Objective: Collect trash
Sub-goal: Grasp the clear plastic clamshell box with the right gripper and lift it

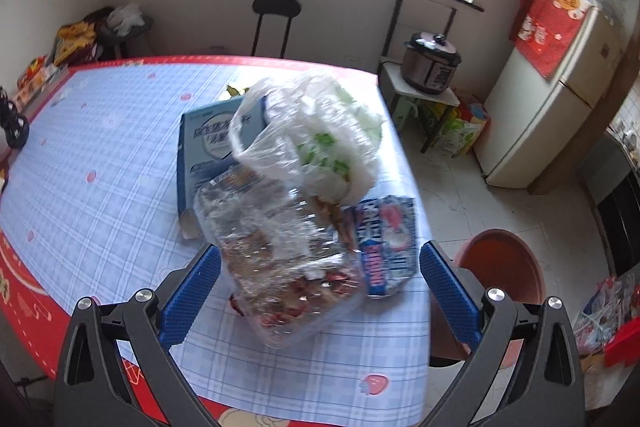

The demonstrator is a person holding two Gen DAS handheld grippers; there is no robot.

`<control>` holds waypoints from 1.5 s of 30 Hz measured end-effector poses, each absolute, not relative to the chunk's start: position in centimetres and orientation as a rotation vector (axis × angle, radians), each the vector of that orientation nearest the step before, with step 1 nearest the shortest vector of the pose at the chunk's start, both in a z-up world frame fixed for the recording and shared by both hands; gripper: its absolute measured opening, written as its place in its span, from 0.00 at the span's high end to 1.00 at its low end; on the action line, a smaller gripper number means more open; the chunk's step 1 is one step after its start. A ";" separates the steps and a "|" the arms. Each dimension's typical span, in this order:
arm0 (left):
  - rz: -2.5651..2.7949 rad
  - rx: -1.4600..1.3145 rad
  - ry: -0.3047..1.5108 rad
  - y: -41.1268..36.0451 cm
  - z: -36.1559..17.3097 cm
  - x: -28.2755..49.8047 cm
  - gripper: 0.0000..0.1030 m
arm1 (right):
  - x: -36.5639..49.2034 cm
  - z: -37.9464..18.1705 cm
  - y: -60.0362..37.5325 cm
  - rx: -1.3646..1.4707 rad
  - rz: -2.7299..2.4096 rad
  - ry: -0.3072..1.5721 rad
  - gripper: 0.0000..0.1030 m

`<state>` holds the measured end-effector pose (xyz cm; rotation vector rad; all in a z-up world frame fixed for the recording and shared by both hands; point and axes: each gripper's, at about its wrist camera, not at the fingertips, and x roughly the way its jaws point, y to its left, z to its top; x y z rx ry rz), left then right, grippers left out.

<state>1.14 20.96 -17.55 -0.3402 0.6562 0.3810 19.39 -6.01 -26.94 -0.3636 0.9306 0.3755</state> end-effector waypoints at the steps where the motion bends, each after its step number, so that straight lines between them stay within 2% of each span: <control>1: 0.385 -0.351 0.666 21.5 -18.2 1.1 0.06 | 19.5 -28.1 -4.5 -0.402 0.369 0.941 0.05; 10: 0.394 -0.421 0.751 25.2 -23.6 0.9 0.06 | 19.6 -35.2 2.5 -0.781 0.215 0.902 0.05; 16: 0.377 -0.425 0.783 25.8 -25.0 1.7 0.06 | 20.0 -35.9 2.1 -0.785 0.202 0.922 0.06; 19: 0.360 -0.423 0.791 25.7 -25.2 2.5 0.06 | 20.0 -34.6 1.3 -0.743 0.241 0.932 0.17; 26: 0.302 -0.396 0.802 23.5 -25.3 4.6 0.06 | 18.9 -30.1 -1.9 -0.527 0.344 0.958 0.51; 36: 0.224 -0.354 0.817 19.4 -24.7 6.6 0.08 | 17.7 -24.7 -8.1 -0.197 0.411 0.964 0.69; 45: 0.167 -0.316 0.841 16.1 -24.5 7.9 0.10 | 17.0 -24.0 -12.2 -0.016 0.415 0.976 0.76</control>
